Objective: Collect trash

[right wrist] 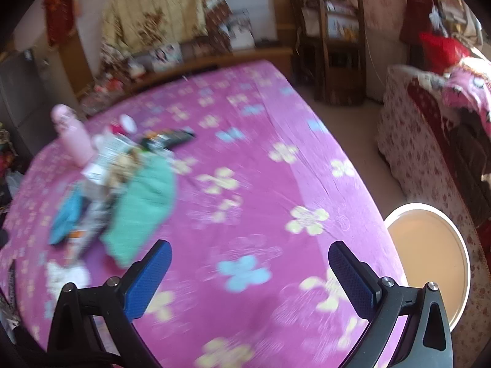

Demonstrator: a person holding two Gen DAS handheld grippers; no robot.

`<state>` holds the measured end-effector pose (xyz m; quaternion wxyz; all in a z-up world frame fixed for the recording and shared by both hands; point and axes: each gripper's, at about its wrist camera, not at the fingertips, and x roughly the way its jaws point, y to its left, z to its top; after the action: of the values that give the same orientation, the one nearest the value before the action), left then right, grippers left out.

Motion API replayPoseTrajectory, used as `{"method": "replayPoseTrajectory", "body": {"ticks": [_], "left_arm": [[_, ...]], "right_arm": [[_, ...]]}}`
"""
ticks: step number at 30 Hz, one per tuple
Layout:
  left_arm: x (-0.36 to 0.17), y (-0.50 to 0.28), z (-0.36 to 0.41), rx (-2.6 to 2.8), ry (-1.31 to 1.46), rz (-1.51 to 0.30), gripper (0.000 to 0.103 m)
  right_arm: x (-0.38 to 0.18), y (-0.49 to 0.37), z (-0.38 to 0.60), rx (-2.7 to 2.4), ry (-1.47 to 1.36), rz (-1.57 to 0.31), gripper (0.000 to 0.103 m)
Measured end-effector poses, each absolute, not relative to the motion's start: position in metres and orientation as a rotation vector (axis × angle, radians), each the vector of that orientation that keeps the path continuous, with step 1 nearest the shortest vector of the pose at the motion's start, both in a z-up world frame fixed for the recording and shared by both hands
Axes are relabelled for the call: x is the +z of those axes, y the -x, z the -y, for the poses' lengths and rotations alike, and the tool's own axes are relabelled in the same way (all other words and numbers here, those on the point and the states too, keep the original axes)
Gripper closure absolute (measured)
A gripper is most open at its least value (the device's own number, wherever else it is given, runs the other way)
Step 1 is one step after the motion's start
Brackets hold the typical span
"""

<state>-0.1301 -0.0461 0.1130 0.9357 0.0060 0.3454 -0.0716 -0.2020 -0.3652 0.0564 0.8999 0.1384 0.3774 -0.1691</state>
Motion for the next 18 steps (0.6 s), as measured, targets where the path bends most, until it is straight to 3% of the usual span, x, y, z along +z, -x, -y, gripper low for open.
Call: {"method": "replayPoseTrajectory", "body": {"ticks": [9,18], "left_arm": [[0.149,0.174,0.069,-0.190,-0.033,-0.607,0.000],[0.174,0.202,0.077,-0.226,-0.030,-0.532,0.000]], "right_arm": [[0.133,0.240,0.293,-0.309,-0.156,-0.590,0.000],[0.164,0.257,0.273,-0.319,-0.122,-0.512,0.000]]}}
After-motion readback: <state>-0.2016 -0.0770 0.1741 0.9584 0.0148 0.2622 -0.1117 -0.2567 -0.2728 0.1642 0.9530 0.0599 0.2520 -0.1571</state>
